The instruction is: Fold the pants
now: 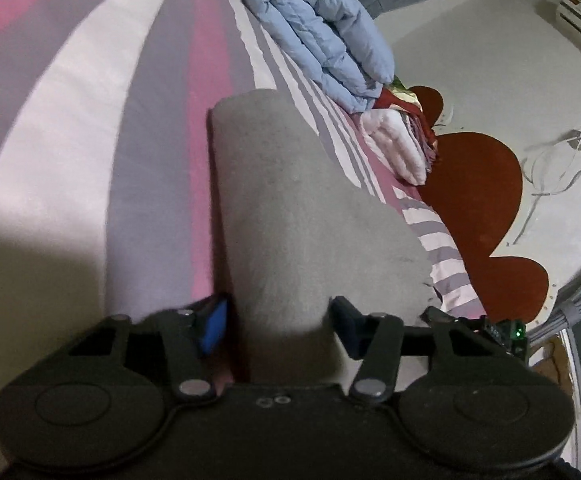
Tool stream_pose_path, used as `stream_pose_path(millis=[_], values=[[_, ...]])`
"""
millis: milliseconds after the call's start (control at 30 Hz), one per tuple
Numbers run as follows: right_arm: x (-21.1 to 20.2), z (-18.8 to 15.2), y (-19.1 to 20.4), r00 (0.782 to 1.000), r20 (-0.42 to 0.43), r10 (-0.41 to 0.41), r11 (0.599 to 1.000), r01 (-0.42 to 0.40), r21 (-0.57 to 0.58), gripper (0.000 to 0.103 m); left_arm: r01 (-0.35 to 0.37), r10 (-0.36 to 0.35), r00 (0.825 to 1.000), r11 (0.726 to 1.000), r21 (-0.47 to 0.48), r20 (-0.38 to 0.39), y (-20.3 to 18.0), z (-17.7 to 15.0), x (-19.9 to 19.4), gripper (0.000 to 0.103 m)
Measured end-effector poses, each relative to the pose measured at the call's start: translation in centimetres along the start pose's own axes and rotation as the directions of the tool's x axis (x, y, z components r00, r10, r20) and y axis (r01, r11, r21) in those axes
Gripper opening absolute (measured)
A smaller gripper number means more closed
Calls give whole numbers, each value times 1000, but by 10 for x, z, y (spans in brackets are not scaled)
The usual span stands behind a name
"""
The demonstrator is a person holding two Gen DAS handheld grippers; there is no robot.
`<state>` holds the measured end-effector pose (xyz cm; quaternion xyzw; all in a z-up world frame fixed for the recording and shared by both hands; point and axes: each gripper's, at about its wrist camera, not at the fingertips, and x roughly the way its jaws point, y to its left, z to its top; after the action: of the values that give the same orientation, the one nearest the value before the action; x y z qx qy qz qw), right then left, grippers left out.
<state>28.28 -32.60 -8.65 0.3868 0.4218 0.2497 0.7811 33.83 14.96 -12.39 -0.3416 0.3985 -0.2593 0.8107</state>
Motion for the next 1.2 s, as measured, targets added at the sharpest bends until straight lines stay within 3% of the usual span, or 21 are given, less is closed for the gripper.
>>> stream_pose_path(millis=[133, 367, 467, 600, 633, 700, 867, 1000, 1133, 1167, 1200], values=[[13, 8, 10, 999, -21, -26, 998, 25, -66, 76, 30, -29, 1000, 999, -30, 11, 3, 4, 10, 40], [-20, 12, -16, 998, -22, 54, 998, -55, -28, 76, 86, -85, 996, 996, -38, 29, 13, -3, 1, 37], [-7, 13, -14, 995, -58, 86, 996, -88, -23, 76, 90, -88, 996, 993, -72, 32, 16, 0, 5, 36], [27, 15, 11, 997, -72, 29, 995, -36, -98, 76, 61, -57, 997, 994, -92, 44, 11, 5, 9, 36], [32, 16, 17, 997, -70, 10, 993, -19, -117, 75, 52, -48, 998, 995, -85, 49, 9, 5, 9, 31], [35, 18, 26, 998, -66, 0, 991, -9, -133, 55, 54, -47, 996, 994, -92, 69, 10, 3, 7, 23], [22, 21, 40, 995, -55, 79, 980, -88, -177, 51, 143, -130, 982, 985, -96, 136, 4, 5, -6, 18], [23, 44, 63, 991, -24, 129, 963, -131, -235, 51, 129, -122, 978, 991, -37, 167, -9, 39, -11, 17], [53, 82, 76, 990, -15, 138, 958, -137, -250, 51, 102, -100, 972, 995, -2, 211, -11, 91, -15, 17], [64, 91, 75, 990, -20, 138, 962, -139, -236, 52, 92, -90, 973, 996, -1, 212, -10, 100, -13, 23], [77, 99, 71, 991, -35, 130, 966, -135, -220, 61, 47, -49, 978, 999, 15, 201, -8, 107, -8, 31]])
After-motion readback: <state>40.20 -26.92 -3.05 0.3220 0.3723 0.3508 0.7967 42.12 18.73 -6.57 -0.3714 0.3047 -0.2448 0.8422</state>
